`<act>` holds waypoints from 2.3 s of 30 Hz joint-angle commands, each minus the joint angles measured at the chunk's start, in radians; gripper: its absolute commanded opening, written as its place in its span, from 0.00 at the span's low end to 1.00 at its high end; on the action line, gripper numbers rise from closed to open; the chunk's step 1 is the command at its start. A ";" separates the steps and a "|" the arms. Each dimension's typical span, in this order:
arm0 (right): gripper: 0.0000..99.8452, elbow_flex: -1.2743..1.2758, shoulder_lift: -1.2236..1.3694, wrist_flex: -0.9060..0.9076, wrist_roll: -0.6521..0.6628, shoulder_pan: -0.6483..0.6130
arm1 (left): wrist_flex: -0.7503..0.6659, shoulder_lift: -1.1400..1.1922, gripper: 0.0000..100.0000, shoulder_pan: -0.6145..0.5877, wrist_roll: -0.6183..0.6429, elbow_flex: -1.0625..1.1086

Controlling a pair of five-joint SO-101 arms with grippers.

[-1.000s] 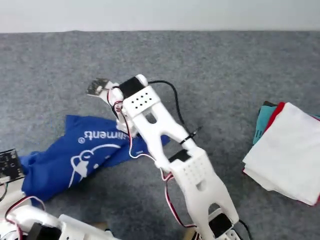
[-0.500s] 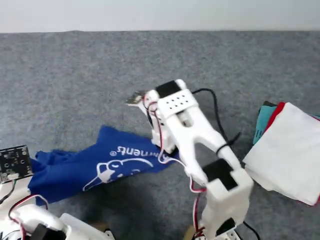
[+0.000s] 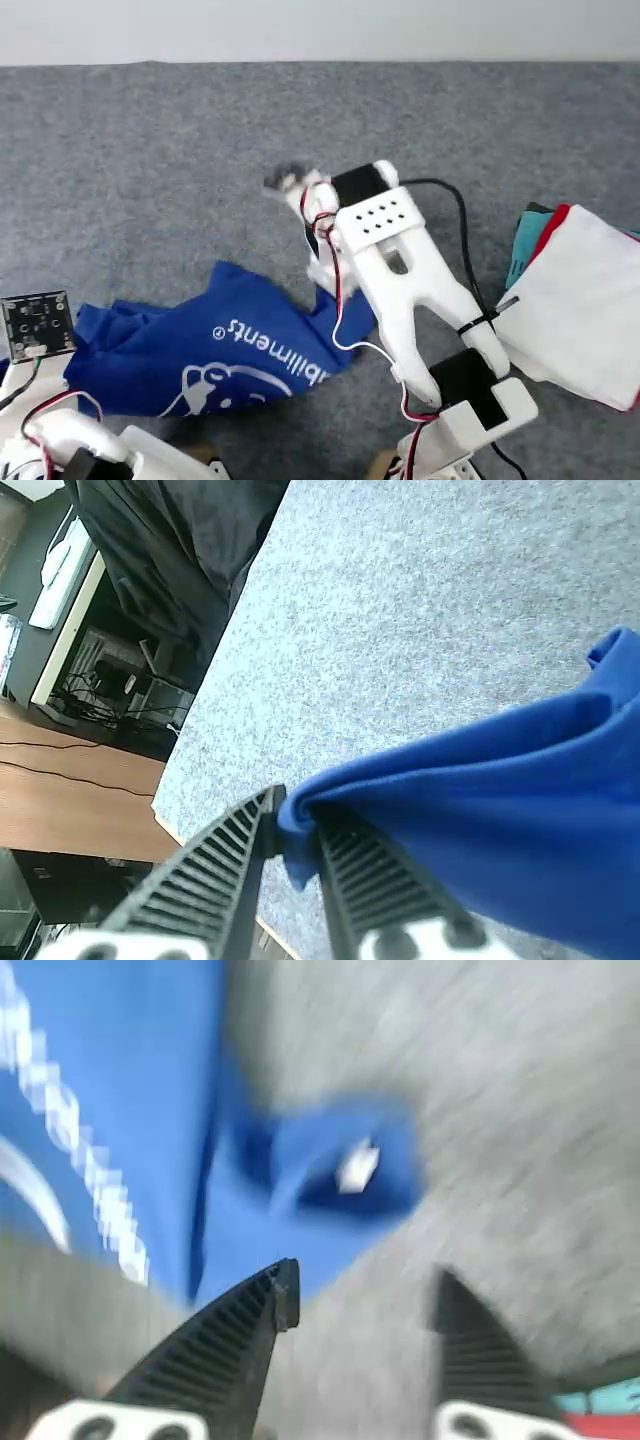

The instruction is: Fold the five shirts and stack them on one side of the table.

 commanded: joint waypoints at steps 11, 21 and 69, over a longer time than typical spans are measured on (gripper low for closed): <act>0.30 -0.738 0.668 -0.110 -0.080 -0.297 | 0.003 -0.008 0.00 -0.003 -0.009 -0.027; 0.30 -1.358 1.159 0.056 -0.072 -0.363 | 0.069 -0.008 0.00 -0.005 -0.009 -0.027; 0.01 -0.974 -0.070 0.127 0.075 0.048 | 0.275 0.758 0.00 0.132 0.072 -0.880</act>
